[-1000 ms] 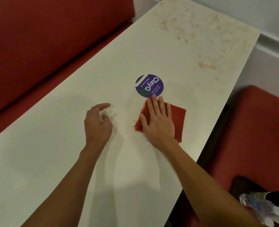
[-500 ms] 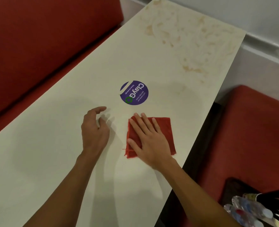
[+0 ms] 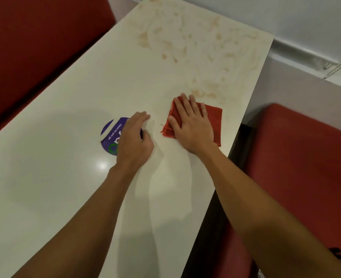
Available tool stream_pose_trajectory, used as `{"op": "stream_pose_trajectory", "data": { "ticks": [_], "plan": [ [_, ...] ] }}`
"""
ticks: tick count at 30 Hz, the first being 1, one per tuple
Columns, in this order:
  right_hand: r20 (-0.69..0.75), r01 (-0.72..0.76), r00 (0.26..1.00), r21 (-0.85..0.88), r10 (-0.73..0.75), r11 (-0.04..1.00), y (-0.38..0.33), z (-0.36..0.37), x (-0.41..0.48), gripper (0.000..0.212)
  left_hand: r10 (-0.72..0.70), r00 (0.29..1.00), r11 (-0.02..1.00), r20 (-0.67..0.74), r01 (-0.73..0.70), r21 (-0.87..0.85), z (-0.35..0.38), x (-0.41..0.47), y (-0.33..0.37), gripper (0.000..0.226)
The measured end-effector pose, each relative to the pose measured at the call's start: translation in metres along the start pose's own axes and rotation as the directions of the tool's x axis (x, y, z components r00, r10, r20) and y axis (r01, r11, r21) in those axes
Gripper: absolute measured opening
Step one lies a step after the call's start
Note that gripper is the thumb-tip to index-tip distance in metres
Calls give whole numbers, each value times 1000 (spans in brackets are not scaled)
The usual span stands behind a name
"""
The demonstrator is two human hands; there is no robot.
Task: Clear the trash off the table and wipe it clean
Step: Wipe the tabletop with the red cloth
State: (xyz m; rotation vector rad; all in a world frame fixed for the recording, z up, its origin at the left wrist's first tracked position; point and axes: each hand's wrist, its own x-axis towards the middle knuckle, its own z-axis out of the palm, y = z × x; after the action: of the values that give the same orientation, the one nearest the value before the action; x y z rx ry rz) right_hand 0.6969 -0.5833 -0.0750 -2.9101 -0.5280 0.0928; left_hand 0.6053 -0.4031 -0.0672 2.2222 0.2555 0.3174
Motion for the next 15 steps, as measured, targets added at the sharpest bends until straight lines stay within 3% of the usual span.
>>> {"op": "stream_pose_trajectory", "data": {
  "ticks": [5,10,15],
  "plan": [
    [7,21,1000,25,-22,999,-1,-2,-8,69,39,997,991,-63,-30,134,16,26,-3,48],
    [46,82,995,20,-83,996,-10,-4,-75,72,31,995,994,-96,-21,107,17,25,-5,46],
    [8,-19,1000,11,19,1000,2,-4,4,74,40,992,994,-119,-27,105,16,27,-4,44]
  ]
}}
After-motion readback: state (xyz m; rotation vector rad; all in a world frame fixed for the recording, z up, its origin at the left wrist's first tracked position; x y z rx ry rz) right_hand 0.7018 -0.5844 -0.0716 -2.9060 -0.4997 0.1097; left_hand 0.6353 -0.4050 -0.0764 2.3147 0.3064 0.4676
